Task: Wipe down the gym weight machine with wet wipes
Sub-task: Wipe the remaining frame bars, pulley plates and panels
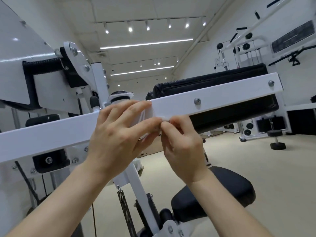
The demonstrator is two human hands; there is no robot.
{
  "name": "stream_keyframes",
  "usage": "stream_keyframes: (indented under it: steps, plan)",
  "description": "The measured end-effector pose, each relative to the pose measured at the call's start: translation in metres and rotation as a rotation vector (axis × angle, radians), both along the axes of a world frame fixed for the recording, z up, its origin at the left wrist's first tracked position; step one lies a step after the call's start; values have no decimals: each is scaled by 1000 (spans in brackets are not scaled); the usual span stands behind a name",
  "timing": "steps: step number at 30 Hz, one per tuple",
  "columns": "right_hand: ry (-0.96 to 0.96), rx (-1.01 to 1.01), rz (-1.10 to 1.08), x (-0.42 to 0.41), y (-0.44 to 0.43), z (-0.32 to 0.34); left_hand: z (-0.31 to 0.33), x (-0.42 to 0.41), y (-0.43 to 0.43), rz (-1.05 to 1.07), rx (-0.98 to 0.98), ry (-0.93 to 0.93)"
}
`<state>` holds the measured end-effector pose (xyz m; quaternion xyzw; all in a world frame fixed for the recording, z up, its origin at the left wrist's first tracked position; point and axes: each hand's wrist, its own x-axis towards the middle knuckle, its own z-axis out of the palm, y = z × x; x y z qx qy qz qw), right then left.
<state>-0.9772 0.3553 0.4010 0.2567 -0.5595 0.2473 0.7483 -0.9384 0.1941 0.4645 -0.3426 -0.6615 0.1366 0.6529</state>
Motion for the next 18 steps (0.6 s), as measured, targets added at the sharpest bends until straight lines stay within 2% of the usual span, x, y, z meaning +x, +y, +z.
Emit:
stream_keyframes:
  steps: [3,7,9,11,15,18]
  plan:
    - [-10,-134,144,-6,-15,-6,1,1,-2,-14,8,-20]
    - [-57,-633,331,-14,3,-3,1,-2,-2,48,-15,-3]
    - [-93,-741,440,-9,-3,1,0,-2,0,44,-11,6]
    - [-72,-647,441,0,-24,2,1,0,1,-14,16,-9]
    - [-7,-292,285,9,-52,-7,2,2,-4,-173,44,-101]
    - [12,-222,198,10,-55,-3,2,5,-21,-172,91,-86]
